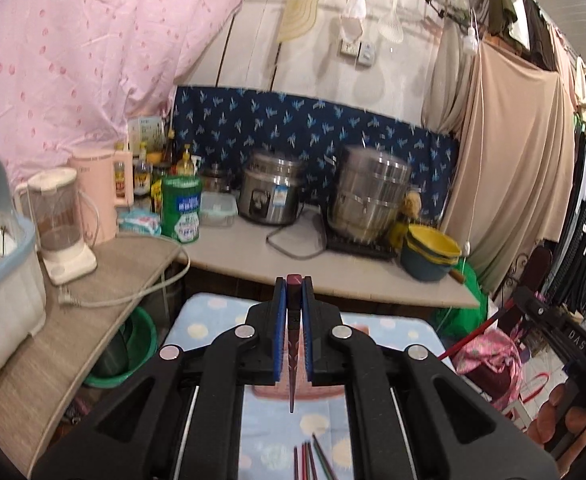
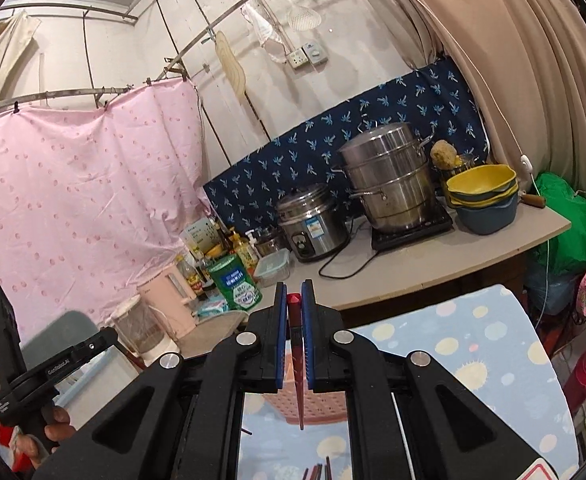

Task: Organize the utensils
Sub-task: 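Lift both chopsticks and carry them over the pink caddy, then lower the chopsticks into the caddy and open both tools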

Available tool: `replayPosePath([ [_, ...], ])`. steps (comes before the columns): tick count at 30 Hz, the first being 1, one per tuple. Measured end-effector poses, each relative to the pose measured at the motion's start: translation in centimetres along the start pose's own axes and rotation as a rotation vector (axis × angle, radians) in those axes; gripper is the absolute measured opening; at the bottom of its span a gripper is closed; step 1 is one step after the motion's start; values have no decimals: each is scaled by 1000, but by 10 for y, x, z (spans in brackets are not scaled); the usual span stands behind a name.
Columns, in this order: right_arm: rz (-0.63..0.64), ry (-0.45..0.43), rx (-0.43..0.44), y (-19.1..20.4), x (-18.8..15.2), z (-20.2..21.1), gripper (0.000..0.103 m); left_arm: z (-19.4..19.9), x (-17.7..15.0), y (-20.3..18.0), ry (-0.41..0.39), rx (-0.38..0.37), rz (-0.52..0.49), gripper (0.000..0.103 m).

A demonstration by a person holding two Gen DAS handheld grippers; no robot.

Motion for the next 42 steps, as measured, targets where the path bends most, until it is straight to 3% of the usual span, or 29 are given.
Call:
replayPosePath([
  [5, -20, -49, 9, 4, 25, -29, 7, -17, 41, 0, -90, 22, -4, 7],
  [10, -33, -48, 4, -1, 31, -65, 7, -54, 50, 7, -89, 35, -3, 7],
  [20, 13, 78, -46, -15, -12, -133, 7, -123, 5, 17, 28, 57, -18, 7],
  [32, 44, 171, -70, -21, -50, -159, 8, -155, -30, 28, 120, 82, -7, 8],
  [36, 55, 166, -83, -20, -52, -156, 19, -155, -34, 28, 125, 106, -22, 8],
  [38, 54, 157, -83, -20, -50, -153, 24, -155, -36, 27, 130, 122, -35, 15],
  [42, 66, 148, -82, -17, -47, -145, 25, -152, -41, 25, 127, 147, -48, 32],
])
Point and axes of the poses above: each gripper's, at about its wrist camera, not at the fingertips, and z roughly against the way its jaws point, y to its left, x to its top, the point moved 8 cm from there along -z, roughly the way its jaws point, and after that the axes turned 3 degrees about -x, right-handed, at the moved point
